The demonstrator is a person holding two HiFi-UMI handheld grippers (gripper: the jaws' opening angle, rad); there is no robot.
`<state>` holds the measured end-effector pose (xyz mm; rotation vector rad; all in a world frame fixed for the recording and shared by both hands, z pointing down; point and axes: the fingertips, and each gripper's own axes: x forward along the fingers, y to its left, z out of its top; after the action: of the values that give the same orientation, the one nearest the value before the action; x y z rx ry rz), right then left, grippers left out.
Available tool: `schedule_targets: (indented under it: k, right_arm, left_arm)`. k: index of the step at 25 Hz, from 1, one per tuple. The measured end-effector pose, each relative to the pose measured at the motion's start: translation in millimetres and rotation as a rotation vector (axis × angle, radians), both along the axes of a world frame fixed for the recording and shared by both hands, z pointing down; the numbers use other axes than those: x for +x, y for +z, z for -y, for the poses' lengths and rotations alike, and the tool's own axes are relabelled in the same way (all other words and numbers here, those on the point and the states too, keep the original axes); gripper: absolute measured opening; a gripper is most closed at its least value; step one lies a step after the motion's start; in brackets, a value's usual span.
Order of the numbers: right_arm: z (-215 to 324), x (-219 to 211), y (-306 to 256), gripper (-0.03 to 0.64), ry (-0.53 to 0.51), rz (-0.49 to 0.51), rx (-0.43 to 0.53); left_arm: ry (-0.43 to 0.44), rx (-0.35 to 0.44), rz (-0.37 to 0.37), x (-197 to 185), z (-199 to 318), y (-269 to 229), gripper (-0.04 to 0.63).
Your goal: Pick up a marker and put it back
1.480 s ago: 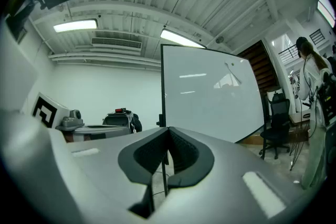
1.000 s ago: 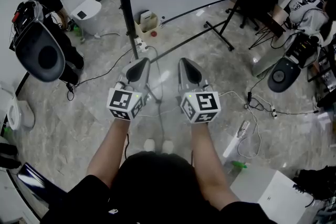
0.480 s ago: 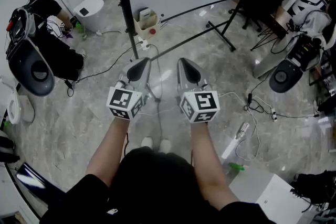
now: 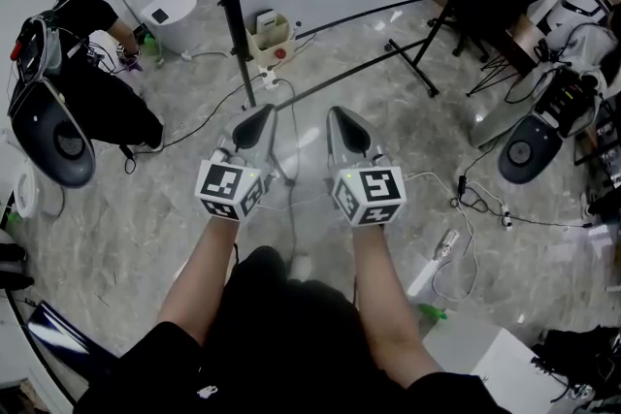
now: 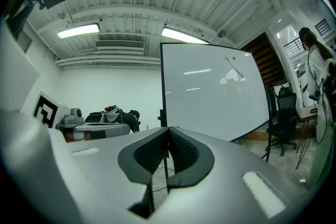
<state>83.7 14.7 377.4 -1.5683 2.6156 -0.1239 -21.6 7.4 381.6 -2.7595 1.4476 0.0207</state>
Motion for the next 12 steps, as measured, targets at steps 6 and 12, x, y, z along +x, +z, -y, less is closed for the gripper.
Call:
schedule_targets:
  k: [6,12]
  right_arm:
    - [4,0,0,0.009,-0.02,0.017,0.0]
    - [14,-5,0,0.009,-0.034,0.015,-0.002]
  left_arm:
    - [-0.022,-0.003,0.015,-2,2,3,0.003]
    - [-0.028,0.002,0.017,-4,10,0,0.003]
